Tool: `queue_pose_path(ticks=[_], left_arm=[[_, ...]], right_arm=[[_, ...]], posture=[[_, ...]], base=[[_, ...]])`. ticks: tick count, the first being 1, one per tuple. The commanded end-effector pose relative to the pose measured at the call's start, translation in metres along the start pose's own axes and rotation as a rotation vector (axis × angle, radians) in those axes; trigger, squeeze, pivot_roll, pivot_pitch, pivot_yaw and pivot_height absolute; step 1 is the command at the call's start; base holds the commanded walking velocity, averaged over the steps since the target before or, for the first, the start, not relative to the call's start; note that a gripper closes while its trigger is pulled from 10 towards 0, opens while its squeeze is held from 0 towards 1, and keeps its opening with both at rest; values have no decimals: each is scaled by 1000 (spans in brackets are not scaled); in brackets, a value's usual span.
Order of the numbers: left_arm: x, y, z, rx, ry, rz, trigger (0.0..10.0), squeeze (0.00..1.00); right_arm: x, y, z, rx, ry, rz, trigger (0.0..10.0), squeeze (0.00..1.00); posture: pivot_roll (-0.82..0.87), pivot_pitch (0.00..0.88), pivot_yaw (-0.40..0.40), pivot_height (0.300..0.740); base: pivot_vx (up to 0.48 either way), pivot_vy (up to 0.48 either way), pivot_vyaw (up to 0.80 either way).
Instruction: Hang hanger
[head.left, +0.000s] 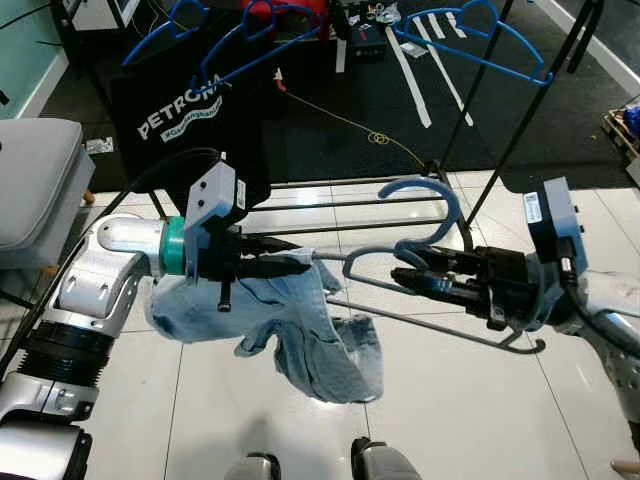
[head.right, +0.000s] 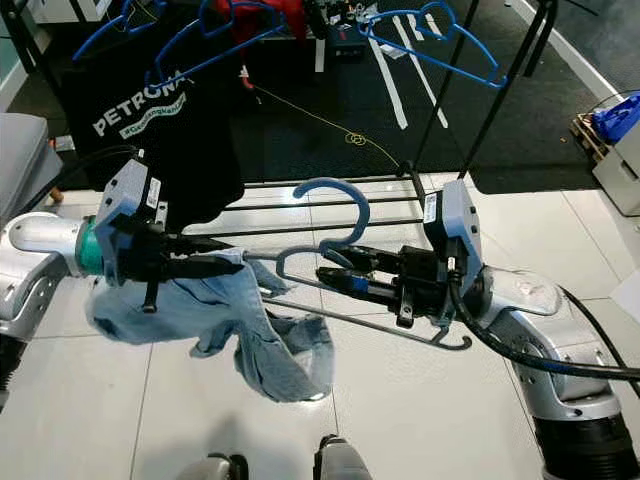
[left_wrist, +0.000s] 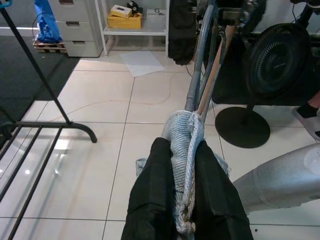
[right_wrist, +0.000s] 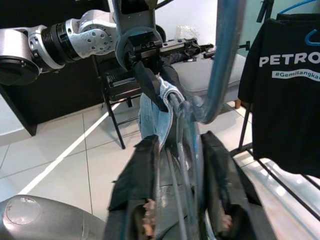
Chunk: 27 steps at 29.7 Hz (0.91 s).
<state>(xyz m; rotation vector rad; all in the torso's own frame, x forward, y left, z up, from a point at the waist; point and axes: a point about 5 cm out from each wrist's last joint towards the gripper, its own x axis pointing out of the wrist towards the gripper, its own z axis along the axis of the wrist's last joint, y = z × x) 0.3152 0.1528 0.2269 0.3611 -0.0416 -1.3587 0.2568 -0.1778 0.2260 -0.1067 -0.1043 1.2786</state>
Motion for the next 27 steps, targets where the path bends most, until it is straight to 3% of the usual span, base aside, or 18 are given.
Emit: queue_pose_path(ticks=[1, 2, 3, 4, 10, 18, 22, 27], left_arm=[[-13, 8, 5, 3, -24, 79, 0, 0], [-13, 8, 5, 3, -24, 79, 0, 0], [-20, 12, 3, -4, -20, 118, 0, 0], [-28, 16, 1, -11, -12, 157, 0, 0], [-46, 22, -3, -22, 14, 231, 0, 0], [-55, 19, -7, -28, 46, 244, 0, 0], [-61, 17, -13, -34, 65, 262, 0, 0], [-76, 15, -11, -49, 60, 276, 0, 0]], right_arm=[[0, 5, 0, 16, -6, 26, 10000, 1000], [0, 5, 0, 16, -6, 26, 10000, 1000], [-4, 8, -5, 36, 30, 33, 10000, 871], [-9, 13, -12, 66, 76, 47, 10000, 0], [-21, 24, -27, 151, 174, 77, 10000, 0], [-36, 17, -32, 128, 196, -40, 10000, 0], [-54, 6, -29, 105, 211, -145, 10000, 0], [-99, -16, -41, 51, 269, -421, 10000, 0]], posture=[[-65, 84, 44, 740], [-65, 84, 44, 740], [-66, 84, 43, 740], [-66, 83, 41, 740], [-66, 83, 42, 740], [-68, 92, 36, 740], [-68, 94, 35, 740], [-69, 97, 31, 740]], base=[[0, 0, 0], [0, 0, 0], [0, 0, 0], [0, 0, 0], [0, 0, 0], [0, 0, 0], [0, 0, 0], [0, 0, 0]])
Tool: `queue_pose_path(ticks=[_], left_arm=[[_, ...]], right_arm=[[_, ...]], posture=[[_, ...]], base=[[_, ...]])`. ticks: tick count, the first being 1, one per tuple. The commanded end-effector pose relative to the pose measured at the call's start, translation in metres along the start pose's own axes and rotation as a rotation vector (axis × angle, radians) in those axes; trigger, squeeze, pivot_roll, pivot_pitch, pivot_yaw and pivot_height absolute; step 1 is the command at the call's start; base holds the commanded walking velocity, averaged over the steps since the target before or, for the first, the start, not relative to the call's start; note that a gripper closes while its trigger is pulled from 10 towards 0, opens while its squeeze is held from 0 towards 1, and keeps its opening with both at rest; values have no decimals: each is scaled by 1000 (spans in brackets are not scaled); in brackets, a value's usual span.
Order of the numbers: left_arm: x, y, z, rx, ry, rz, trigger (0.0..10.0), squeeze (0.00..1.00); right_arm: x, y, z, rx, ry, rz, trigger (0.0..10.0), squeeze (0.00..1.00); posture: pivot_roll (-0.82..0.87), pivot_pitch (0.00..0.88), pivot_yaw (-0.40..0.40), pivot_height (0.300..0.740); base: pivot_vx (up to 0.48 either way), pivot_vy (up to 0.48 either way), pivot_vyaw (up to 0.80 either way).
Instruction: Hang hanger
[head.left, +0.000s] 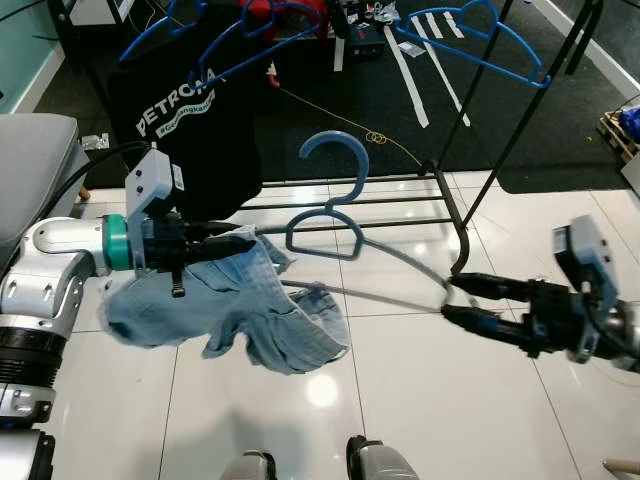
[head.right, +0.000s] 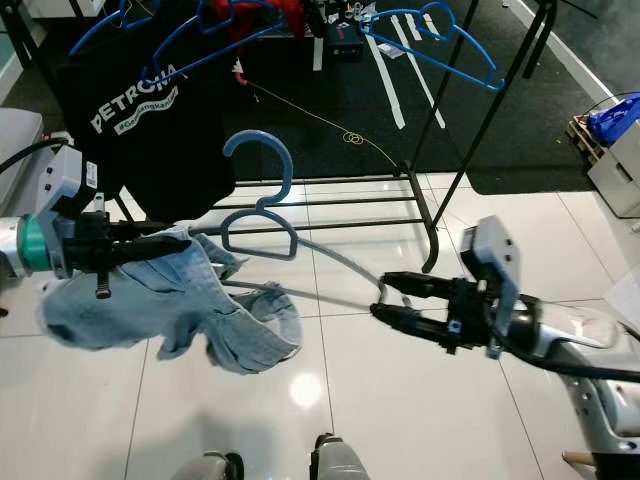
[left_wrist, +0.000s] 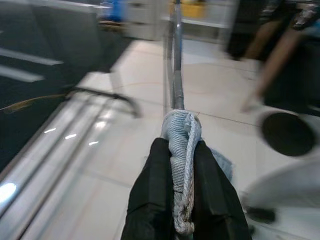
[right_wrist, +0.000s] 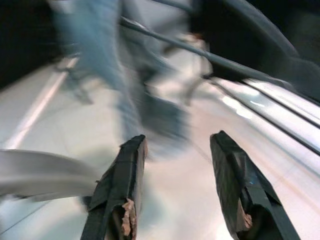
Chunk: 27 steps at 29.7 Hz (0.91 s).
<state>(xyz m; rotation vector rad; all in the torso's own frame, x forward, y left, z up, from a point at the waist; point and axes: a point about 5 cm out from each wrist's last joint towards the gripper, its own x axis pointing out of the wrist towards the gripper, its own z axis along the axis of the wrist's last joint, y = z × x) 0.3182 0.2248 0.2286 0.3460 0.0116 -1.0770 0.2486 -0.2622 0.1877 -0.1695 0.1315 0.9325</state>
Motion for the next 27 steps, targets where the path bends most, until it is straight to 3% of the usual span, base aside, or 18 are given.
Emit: queue_pose_path(ticks=[1, 5, 7, 11, 12, 15, 16, 17, 18, 20, 22, 23, 24, 26, 27], left_arm=[[-8, 1, 6, 5, -21, 0, 0, 0], [-7, -2, 9, 3, -42, -20, 0, 0], [-7, -2, 9, 3, -42, -20, 0, 0], [-5, -4, 11, 1, -63, -20, 0, 0], [0, -3, 9, 1, -74, 38, 0, 0], [2, -3, 8, -1, -79, 57, 0, 0], [6, -4, 8, -17, -111, 79, 0, 0], [6, -4, 8, -17, -111, 79, 0, 0], [11, -5, 9, -30, -140, 100, 0, 0], [11, -5, 9, -30, -140, 100, 0, 0], [20, 1, 11, -37, -171, 195, 0, 0], [24, 5, 11, -28, -142, 259, 0, 0], [24, 5, 11, -28, -142, 259, 0, 0], [28, 11, 13, -16, -115, 348, 0, 0], [28, 11, 13, -16, -115, 348, 0, 0]], right_arm=[[-14, -15, -4, -39, 10, -149, 10000, 0], [-15, -25, 3, -88, -86, -274, 10000, 0], [-15, -25, 3, -88, -86, -274, 10000, 0], [-6, -24, 6, -73, -186, -302, 10000, 0], [18, -12, 25, 88, -418, -245, 10000, 0], [26, -8, 35, 146, -503, -211, 10000, 0], [41, -1, 53, 198, -631, -160, 10000, 0], [41, -1, 53, 198, -631, -160, 10000, 0], [55, 4, 70, 239, -734, -107, 10000, 0], [55, 4, 70, 239, -734, -107, 10000, 0], [84, 10, 103, 284, -888, -5, 10000, 0], [95, 14, 122, 282, -948, 44, 10000, 0], [95, 14, 122, 282, -948, 44, 10000, 0], [109, 20, 149, 277, -1036, 95, 10000, 0], [109, 20, 149, 277, -1036, 95, 10000, 0]], posture=[[-69, 97, 30, 740], [-71, 96, 31, 740], [-71, 96, 31, 740], [-68, 94, 25, 740], [-61, 92, 25, 740], [-61, 92, 26, 740], [-62, 91, 29, 740], [-62, 91, 29, 740], [-64, 84, 30, 740], [-64, 84, 30, 740], [-56, 112, 27, 740], [-54, 113, 33, 740], [-54, 113, 33, 740], [-42, 129, 34, 740], [-42, 129, 34, 740]], base=[[0, 0, 0], [0, 0, 0], [0, 0, 0], [0, 0, 0], [0, 0, 0], [0, 0, 0], [0, 0, 0], [0, 0, 0], [0, 0, 0], [0, 0, 0], [0, 0, 0], [0, 0, 0], [0, 0, 0], [0, 0, 0], [0, 0, 0]])
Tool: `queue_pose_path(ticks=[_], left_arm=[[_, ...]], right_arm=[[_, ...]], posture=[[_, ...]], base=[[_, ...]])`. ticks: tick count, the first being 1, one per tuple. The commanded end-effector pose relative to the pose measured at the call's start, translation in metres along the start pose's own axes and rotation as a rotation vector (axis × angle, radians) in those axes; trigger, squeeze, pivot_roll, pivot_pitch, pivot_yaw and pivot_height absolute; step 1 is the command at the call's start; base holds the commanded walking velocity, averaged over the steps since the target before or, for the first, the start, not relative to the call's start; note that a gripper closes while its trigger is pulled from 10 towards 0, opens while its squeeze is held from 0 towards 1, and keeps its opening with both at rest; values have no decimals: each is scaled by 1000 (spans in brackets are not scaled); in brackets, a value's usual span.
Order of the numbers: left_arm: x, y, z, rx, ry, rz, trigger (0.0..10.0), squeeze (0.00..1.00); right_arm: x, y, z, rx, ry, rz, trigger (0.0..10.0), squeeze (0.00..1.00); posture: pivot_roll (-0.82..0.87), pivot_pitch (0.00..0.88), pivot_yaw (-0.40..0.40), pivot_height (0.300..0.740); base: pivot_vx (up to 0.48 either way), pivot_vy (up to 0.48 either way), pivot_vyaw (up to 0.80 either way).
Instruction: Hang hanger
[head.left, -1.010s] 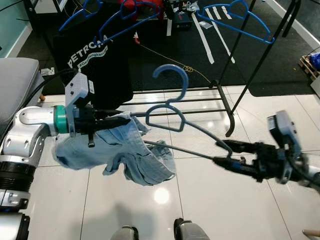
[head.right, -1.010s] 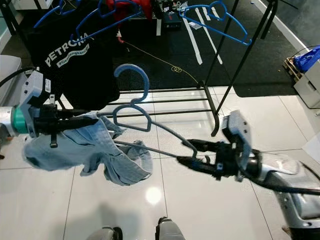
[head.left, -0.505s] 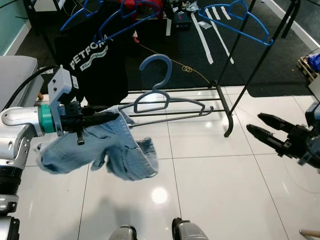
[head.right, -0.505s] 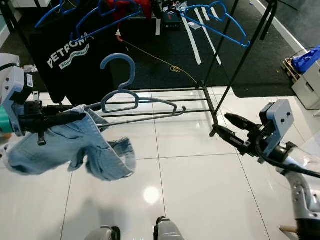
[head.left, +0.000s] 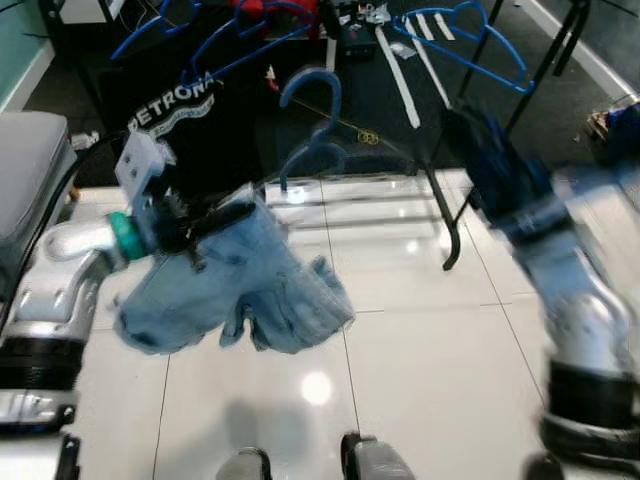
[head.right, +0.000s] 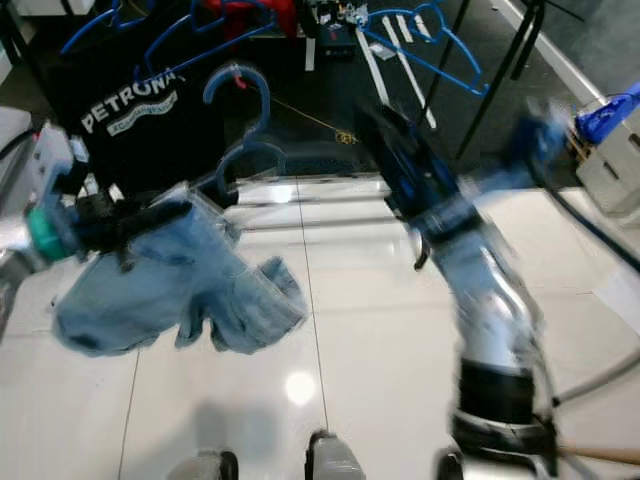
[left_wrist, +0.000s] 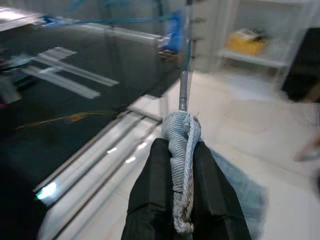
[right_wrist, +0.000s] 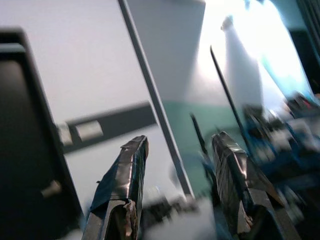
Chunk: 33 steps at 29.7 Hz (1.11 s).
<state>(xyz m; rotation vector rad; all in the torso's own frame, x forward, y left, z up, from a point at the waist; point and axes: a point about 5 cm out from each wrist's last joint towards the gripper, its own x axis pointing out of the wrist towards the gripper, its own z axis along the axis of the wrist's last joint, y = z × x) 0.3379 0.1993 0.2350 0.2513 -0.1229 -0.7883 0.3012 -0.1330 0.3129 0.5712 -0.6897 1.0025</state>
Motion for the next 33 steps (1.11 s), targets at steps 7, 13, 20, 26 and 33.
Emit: queue_pose_path(ticks=[7, 13, 20, 26, 33], left_arm=[[3, 11, 26, -18, -92, 134, 0, 0], [1, 12, 33, -45, -126, 170, 0, 0], [-2, 9, 26, -61, -107, 185, 0, 0], [-5, 8, 25, -68, -98, 184, 0, 0], [-6, 9, 24, -70, -92, 185, 0, 0]], right_arm=[[64, 30, 20, 101, -186, 155, 10000, 0], [104, 63, 40, 234, -324, 374, 10000, 0], [121, 79, 50, 352, -431, 477, 10000, 0], [124, 78, 57, 404, -485, 492, 10000, 0], [122, 72, 53, 415, -489, 472, 10000, 0]], posture=[[-31, 153, 29, 740], [-21, 182, 23, 740], [-25, 200, 19, 740], [-27, 207, 18, 740], [-26, 213, 18, 740]], base=[[0, 0, 0], [0, 0, 0], [0, 0, 0], [0, 0, 0], [0, 0, 0]])
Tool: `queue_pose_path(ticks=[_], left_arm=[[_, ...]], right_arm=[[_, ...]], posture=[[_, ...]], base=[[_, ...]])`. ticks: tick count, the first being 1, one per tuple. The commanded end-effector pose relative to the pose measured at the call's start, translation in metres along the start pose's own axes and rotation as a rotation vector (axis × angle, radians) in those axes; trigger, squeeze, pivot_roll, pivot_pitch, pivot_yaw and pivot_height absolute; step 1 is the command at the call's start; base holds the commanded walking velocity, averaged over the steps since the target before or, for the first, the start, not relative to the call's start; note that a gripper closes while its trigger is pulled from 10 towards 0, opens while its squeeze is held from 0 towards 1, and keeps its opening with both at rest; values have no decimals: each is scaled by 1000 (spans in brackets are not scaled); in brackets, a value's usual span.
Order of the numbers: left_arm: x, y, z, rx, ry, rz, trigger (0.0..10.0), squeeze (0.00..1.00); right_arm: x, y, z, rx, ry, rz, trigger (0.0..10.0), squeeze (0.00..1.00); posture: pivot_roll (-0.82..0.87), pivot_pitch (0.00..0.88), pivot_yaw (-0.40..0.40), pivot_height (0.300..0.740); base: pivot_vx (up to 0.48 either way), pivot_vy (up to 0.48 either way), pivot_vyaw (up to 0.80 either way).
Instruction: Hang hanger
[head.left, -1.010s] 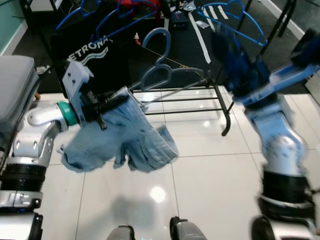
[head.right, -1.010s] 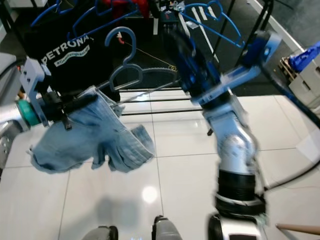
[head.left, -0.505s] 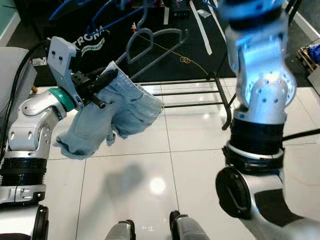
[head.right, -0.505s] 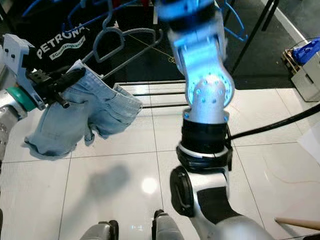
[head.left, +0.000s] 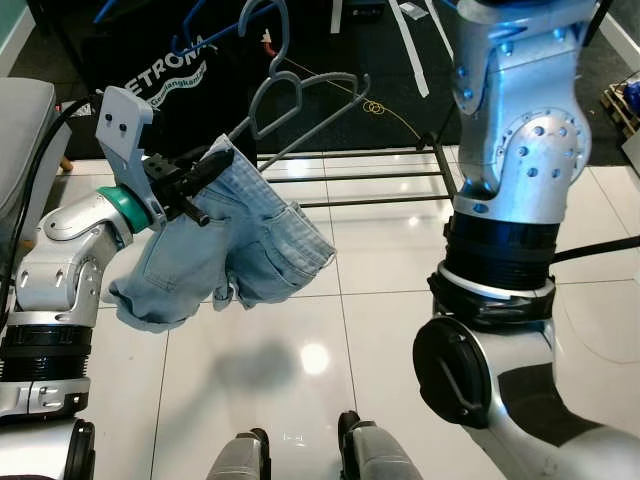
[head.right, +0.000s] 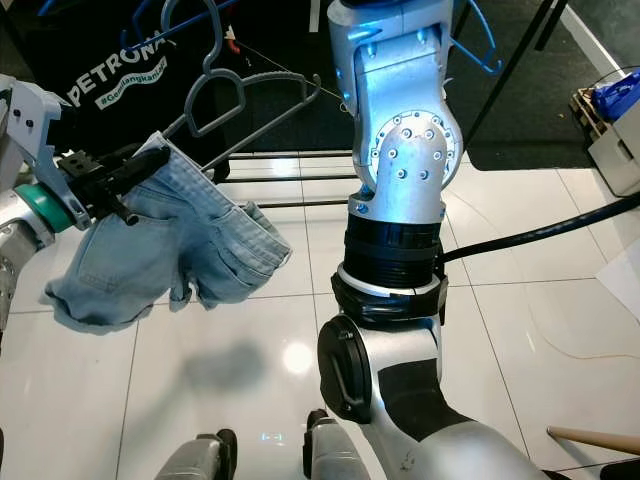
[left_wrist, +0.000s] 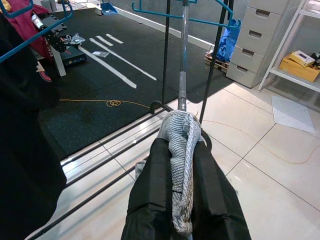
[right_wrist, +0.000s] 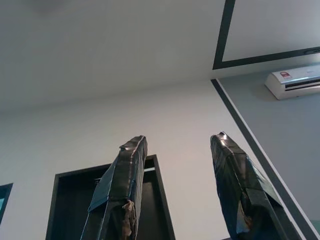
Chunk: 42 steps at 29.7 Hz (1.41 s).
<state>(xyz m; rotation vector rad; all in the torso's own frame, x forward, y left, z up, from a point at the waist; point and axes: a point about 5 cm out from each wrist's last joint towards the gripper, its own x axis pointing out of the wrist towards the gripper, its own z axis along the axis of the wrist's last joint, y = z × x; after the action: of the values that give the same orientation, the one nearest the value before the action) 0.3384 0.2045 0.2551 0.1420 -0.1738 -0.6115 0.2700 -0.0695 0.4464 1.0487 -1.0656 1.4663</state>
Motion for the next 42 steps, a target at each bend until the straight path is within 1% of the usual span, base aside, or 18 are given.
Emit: queue_pose_path(ticks=[1, 2, 5, 8, 11, 15, 17, 23, 25, 28, 31, 34, 39, 40, 41, 42], left_arm=[[-3, 0, 5, 2, -29, -5, 0, 0], [-3, 1, 5, 2, -25, -5, 0, 0], [-4, 0, 3, -1, -22, -5, 0, 0], [-4, 0, 2, 0, -19, -5, 0, 0], [-4, 0, 2, 2, -19, -2, 0, 0], [-6, 1, 3, 2, -18, -2, 0, 0], [-6, 1, 3, 2, -18, -2, 0, 0], [-6, 2, 3, 2, -17, -2, 0, 0], [-5, 2, 3, 6, -18, -5, 0, 0], [-6, 2, 3, 8, -19, -8, 0, 0], [-6, 1, 3, 8, -18, -8, 0, 0], [-6, 1, 3, 7, -20, -5, 0, 0], [-6, 0, 4, 7, -23, -6, 0, 0], [-7, -1, 4, 6, -25, -2, 0, 0], [-7, -1, 4, 6, -25, -2, 0, 0], [-8, -1, 4, 7, -25, 0, 0, 0]], right_arm=[[1, 2, 2, 13, -24, 23, 10000, 0], [-5, -1, 4, 24, -37, 6, 10000, 0], [-9, -1, 5, 49, -50, 20, 10000, 0], [-11, -2, 7, 50, -49, 30, 10000, 0], [-16, -7, 10, 45, -62, 11, 10000, 0], [-5, -7, 5, 56, -61, 27, 10000, 0], [-3, -7, 3, 58, -57, 35, 10000, 0], [-5, -10, 3, 54, -63, 26, 10000, 0], [-9, -12, 5, 50, -70, 24, 10000, 0], [-12, -12, 8, 66, -76, 40, 10000, 0], [-15, -13, 8, 61, -64, 49, 10000, 0], [-19, -17, 10, 51, -72, 31, 10000, 0], [-23, -18, 11, 51, -72, 39, 10000, 0], [-34, -24, 18, 15, -79, 1, 10000, 0], [-34, -24, 18, 15, -79, 1, 10000, 0], [-41, -29, 22, -27, -76, -36, 10000, 0]], posture=[[-26, 213, 18, 740], [-28, 218, 17, 740], [-29, 216, 14, 740], [-29, 216, 14, 740], [-26, 213, 10, 740], [-24, 211, 10, 740], [-24, 211, 10, 740], [-24, 203, 14, 740], [-25, 204, 13, 740], [-25, 204, 13, 740], [-28, 200, 12, 740], [-27, 199, 9, 740], [-27, 202, 8, 740], [-28, 202, 4, 740], [-28, 202, 4, 740], [-25, 200, 6, 740]], base=[[0, 0, 0], [0, 0, 0], [0, 0, 0], [0, 0, 0], [0, 0, 0], [0, 0, 0], [0, 0, 0], [0, 0, 0], [0, 0, 0], [0, 0, 0], [0, 0, 0], [0, 0, 0], [0, 0, 0], [0, 0, 0], [0, 0, 0], [0, 0, 0]])
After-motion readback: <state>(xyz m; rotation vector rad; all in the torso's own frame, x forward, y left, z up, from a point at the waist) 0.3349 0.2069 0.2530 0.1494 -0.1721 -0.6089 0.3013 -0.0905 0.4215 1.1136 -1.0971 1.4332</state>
